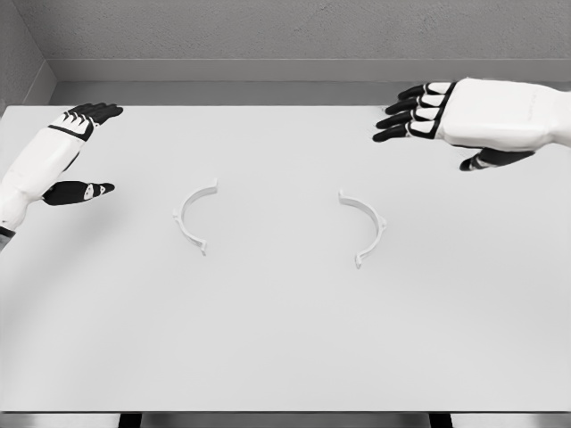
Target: Assemble PVC drainage pipe clamps
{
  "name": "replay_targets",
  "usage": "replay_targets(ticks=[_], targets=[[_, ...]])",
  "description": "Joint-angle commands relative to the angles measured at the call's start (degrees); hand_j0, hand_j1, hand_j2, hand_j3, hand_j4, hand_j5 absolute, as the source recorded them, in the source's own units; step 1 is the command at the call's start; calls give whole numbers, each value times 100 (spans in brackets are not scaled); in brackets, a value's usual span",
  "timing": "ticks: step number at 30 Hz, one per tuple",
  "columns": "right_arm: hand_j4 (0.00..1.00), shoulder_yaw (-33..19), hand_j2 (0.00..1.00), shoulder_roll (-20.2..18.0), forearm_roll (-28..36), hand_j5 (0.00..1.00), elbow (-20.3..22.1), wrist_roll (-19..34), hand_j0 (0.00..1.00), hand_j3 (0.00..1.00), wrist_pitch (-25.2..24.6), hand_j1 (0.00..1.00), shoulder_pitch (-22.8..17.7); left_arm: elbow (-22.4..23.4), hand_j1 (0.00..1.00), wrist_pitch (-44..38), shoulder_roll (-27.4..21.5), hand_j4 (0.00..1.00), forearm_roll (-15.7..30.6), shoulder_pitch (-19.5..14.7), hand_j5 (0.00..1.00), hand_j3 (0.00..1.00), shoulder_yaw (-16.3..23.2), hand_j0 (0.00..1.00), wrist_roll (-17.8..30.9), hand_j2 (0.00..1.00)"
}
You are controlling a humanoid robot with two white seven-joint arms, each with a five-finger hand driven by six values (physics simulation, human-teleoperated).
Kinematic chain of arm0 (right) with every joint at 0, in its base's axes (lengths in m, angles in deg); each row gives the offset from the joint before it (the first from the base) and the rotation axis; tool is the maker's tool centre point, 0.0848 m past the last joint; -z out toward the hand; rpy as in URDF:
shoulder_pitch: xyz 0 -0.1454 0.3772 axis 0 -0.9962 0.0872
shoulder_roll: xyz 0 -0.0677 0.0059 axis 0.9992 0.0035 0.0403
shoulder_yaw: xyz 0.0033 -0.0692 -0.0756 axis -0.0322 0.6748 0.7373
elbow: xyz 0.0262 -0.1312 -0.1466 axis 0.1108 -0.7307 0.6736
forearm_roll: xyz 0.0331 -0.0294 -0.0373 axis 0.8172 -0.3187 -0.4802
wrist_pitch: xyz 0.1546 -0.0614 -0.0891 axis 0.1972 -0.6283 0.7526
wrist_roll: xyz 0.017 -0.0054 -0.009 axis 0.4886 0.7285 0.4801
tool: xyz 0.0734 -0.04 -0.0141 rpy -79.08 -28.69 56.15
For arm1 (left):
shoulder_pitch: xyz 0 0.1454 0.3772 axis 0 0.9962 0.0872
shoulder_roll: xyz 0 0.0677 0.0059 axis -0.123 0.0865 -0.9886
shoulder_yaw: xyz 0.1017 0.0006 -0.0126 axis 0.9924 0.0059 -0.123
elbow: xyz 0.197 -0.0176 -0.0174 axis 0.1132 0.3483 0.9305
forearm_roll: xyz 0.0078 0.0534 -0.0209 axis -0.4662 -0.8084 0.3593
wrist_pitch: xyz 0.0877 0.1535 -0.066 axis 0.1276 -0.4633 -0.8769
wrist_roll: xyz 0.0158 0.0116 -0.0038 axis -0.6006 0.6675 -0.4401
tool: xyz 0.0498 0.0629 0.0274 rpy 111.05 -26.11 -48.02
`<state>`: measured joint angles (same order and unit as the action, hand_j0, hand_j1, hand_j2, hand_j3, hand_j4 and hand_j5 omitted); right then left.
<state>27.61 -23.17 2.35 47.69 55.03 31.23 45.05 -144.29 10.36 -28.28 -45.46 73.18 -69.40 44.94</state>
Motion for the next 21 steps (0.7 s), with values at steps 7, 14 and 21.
replay_targets(ticks=[7,14,21], targets=[[100,21,100,-302,33,100,1,-4,100,100,13,100,-96,-11,100,-5,-4,100,-77,0,100,100,26,100,4,100],[100,223,100,164,701,100,-763,-4,100,100,13,100,-413,-555,100,-5,330,100,-1255,-26,100,100,202,100,13,100],[100,241,100,190,665,100,-860,-4,100,100,13,100,-589,-591,100,-5,409,100,-1510,-105,100,100,333,100,57,100]])
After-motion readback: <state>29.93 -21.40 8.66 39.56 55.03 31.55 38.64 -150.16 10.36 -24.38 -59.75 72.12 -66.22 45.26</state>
